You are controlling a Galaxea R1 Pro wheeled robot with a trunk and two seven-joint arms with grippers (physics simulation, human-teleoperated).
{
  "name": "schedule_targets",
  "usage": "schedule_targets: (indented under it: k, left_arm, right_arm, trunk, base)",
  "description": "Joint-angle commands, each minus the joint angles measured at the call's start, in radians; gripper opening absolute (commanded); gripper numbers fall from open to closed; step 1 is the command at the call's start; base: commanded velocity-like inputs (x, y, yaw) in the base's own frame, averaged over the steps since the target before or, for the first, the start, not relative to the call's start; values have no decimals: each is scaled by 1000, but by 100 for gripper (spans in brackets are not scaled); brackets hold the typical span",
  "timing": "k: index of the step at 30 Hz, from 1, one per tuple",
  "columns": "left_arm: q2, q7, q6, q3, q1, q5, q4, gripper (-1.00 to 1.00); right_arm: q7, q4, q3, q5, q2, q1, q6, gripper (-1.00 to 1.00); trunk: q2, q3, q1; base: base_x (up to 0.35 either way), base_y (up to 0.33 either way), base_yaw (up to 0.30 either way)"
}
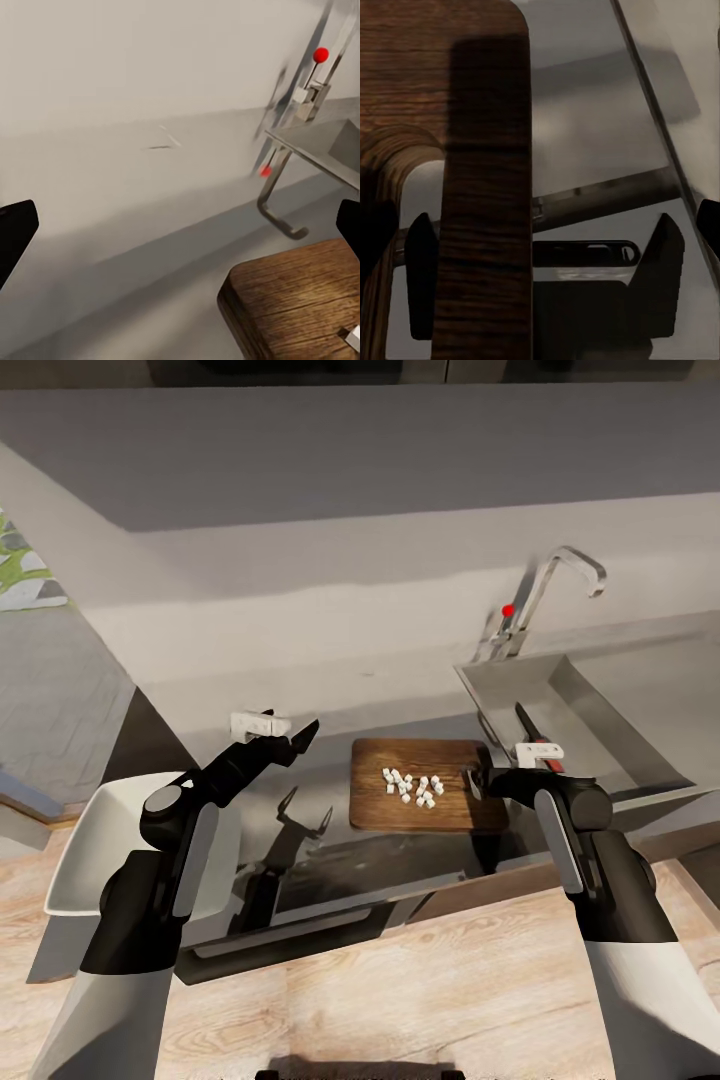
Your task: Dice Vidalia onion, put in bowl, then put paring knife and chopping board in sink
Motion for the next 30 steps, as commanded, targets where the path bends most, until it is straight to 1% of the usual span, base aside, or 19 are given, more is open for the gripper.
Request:
schedule_targets:
  k: [1, 15, 16, 30]
  left_arm:
    - [0, 0, 9, 1, -1, 10, -1, 100]
    - [-1, 0, 10, 1, -1, 10, -1, 100]
    - [-1, 0, 9, 1, -1, 10, -1, 100]
    - [-1, -1, 10, 1, -1, 10, -1, 100]
  right_arm:
    - [-10, -1, 2, -10, -1, -1, 4, 100]
    - [-10, -1, 2, -10, -1, -1, 4, 100]
    - [-10, -1, 2, -10, -1, -1, 4, -100]
    - [-10, -1, 1, -10, -1, -1, 5, -100]
  trunk:
    - [-2, -2, 0]
    - [-2, -5, 0]
    - [-2, -5, 0]
    - [-2, -5, 0]
  base:
    - [0, 0, 0]
    - [0, 0, 0]
    - [0, 0, 0]
    - [0, 0, 0]
